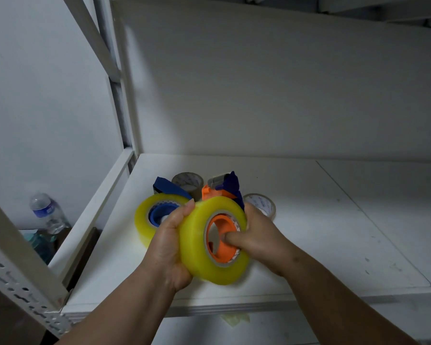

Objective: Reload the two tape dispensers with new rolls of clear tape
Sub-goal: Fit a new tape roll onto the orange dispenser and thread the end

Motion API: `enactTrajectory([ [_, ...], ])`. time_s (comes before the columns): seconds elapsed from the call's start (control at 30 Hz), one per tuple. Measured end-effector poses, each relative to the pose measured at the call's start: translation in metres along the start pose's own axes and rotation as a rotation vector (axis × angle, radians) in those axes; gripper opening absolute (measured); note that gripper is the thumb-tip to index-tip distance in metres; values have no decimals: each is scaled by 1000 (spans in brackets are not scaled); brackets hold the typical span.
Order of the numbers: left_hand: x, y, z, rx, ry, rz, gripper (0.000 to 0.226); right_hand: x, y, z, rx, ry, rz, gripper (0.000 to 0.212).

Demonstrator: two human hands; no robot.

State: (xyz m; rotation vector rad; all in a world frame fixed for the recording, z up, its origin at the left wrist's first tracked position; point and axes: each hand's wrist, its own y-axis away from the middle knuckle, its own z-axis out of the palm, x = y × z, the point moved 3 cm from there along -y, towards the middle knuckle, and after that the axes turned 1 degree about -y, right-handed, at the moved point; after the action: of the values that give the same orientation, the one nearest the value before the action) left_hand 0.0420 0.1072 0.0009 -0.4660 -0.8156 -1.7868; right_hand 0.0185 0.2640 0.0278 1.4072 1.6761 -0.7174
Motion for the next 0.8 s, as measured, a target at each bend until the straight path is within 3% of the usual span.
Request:
enactTrajectory([
  [0.27, -5, -2, 3, 89, -178, -134, 47, 27, -4, -1, 57, 31, 75, 44],
  [0.53, 0, -3, 0, 114, -487, -145, 53, 38, -17, -12, 18, 106, 194, 44],
  [0.8, -8, -6, 5, 215, -687, -146, 31, 40, -37, -18, 15, 266, 176, 37],
])
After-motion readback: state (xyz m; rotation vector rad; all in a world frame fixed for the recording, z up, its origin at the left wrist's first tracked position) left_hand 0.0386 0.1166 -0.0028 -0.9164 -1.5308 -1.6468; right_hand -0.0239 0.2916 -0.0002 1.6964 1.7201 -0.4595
